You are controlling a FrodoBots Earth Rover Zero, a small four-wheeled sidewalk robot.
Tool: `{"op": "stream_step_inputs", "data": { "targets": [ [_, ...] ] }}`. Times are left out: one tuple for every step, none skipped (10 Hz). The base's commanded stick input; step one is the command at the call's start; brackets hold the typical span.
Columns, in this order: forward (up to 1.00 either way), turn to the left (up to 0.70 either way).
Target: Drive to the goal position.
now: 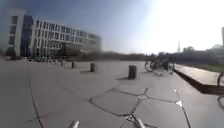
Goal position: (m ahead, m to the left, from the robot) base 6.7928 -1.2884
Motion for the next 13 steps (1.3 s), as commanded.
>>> {"op": "stream_step_inputs", "data": {
  "targets": [
    [1.0,0.0],
    [1.0,0.0],
    [1.0,0.0],
    [1.0,0.0],
    [1.0,0.0],
    [1.0,0.0],
    [1.0,0.01],
    [1.0,0.05],
    [1.0,0.0],
    [1.0,-0.07],
    [1.0,-0.34],
    [1.0,-0.33],
    [1.0,-0.38]
  ]
}}
